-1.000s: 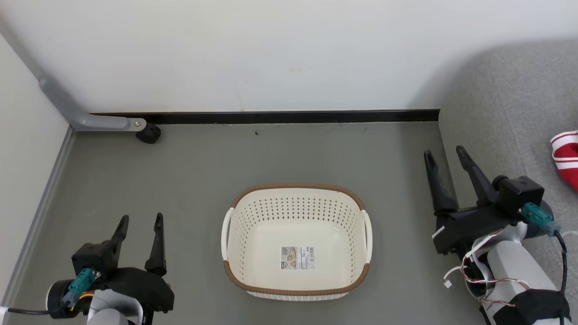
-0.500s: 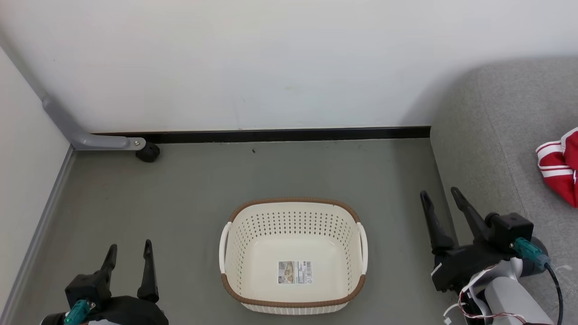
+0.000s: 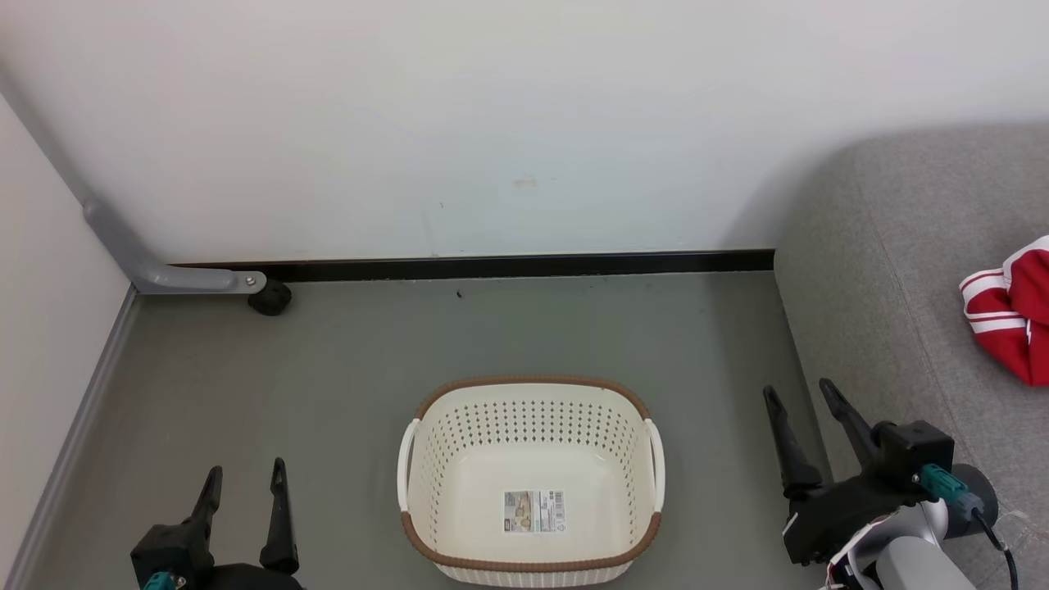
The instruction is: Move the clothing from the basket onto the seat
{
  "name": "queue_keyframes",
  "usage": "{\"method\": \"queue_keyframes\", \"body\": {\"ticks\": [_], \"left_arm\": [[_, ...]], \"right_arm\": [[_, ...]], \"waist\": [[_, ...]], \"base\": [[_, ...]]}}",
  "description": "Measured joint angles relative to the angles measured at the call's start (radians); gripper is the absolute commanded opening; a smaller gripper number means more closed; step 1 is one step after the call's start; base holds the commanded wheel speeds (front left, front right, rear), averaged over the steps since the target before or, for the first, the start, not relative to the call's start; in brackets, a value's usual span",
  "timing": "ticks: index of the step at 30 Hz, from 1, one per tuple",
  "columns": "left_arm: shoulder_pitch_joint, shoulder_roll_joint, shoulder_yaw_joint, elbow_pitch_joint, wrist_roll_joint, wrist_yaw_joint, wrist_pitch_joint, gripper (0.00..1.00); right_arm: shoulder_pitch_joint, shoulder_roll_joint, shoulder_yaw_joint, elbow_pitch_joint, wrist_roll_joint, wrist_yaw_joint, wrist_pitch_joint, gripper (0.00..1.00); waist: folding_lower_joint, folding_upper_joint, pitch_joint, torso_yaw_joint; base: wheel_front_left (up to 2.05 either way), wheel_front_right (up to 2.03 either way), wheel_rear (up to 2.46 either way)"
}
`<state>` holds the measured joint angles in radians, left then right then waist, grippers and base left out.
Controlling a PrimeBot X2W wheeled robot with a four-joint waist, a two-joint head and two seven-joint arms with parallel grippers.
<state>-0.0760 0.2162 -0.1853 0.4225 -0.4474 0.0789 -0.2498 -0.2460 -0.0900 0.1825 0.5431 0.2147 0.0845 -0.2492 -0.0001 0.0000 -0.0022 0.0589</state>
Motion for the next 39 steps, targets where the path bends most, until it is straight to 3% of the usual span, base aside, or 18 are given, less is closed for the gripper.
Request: {"method": "queue_keyframes", "body": {"ticks": [23,24,32,39], "left_arm": [[0.021,-0.027,0.045,-0.026,0.045,-0.037,0.000,1.00],[0.021,-0.028,0.047,-0.028,0.045,-0.040,0.000,0.00],[0.063,-0.058,0.040,0.032,0.032,-0.044,0.011,0.00],[0.062,-0.062,0.057,0.031,-0.040,-0.054,0.037,0.00]], "right_arm": [[0.019,0.003,-0.008,-0.017,-0.005,-0.023,0.000,1.00],[0.019,0.003,-0.009,-0.018,-0.005,-0.024,0.000,0.00],[0.092,0.015,-0.006,0.045,-0.001,-0.024,0.009,0.00],[0.091,0.017,-0.035,0.042,0.076,-0.023,0.036,0.00]], "waist": [[0.0001,0.0000,0.001,0.001],[0.0001,0.0000,0.002,0.001],[0.0001,0.0000,0.002,0.001],[0.0001,0.0000,0.001,-0.004]], "base": [[0.00,0.00,0.00],[0.00,0.00,0.00],[0.00,0.00,0.00],[0.00,0.00,0.00]]}}
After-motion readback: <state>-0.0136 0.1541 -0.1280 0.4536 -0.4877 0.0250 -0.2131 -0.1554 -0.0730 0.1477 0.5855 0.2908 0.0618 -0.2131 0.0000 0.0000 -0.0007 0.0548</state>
